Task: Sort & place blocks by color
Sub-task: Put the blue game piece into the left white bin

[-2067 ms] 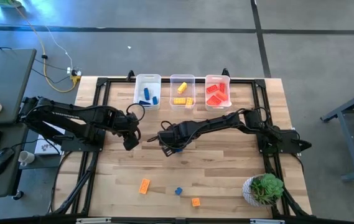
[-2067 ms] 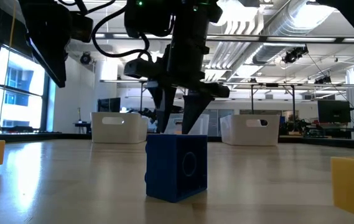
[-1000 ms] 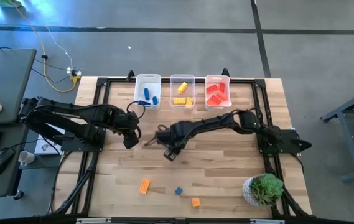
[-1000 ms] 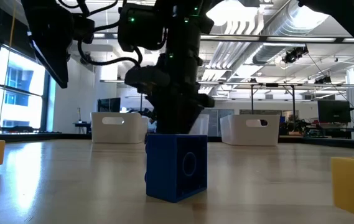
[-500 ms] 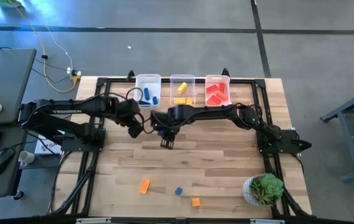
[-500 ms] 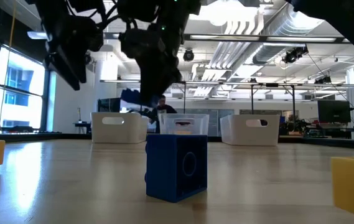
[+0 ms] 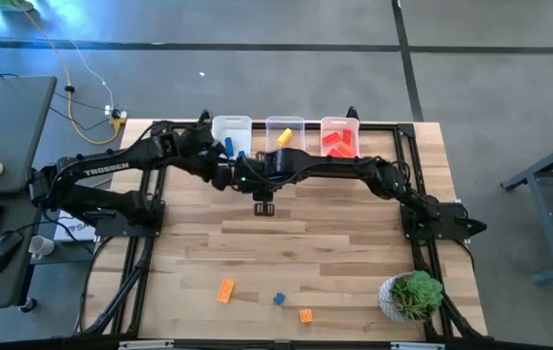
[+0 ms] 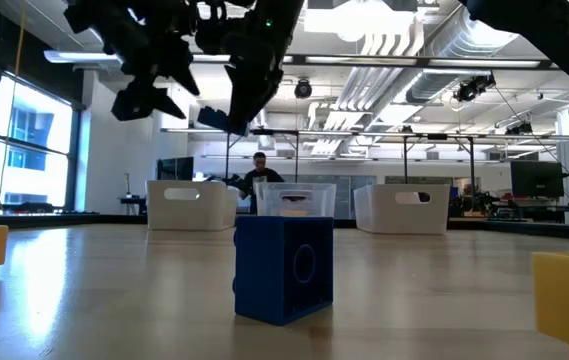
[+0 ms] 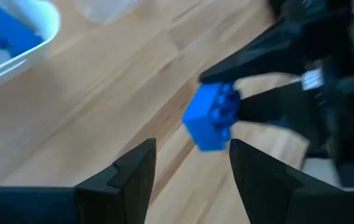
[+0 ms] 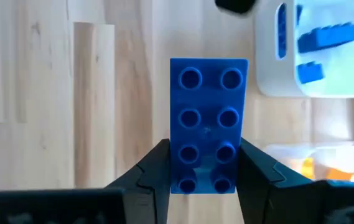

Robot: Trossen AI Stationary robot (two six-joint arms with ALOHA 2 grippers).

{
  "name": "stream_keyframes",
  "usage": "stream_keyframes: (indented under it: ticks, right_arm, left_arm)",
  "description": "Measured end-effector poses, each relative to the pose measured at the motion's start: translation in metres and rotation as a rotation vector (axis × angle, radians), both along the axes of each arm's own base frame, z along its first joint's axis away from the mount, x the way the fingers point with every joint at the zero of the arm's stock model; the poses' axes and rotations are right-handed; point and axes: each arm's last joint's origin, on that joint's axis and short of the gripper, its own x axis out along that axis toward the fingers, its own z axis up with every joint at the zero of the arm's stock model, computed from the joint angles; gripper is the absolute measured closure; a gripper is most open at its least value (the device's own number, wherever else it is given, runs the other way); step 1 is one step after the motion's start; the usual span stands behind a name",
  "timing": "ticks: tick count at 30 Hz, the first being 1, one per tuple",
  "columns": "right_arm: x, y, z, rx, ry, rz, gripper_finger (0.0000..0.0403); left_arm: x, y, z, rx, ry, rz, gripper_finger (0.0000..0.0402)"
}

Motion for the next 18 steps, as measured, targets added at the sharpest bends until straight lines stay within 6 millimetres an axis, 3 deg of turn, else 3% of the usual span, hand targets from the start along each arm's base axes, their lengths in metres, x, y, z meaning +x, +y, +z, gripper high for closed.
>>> stream_keyframes:
  ticks: [5,18]
  right_arm:
    - [0.001,-0.001,0.007,-0.071,-0.025,0.015,0.0293]
    - [0.001,-0.001,0.016,-0.088,-0.070,0.013,0.0293]
  left_arm:
    - [0.003,0.003,0.005,-0.030,-0.076,0.017,0.0210]
    - [0.004,0.003,0.005,-0.074,-0.084,0.060,0.0210]
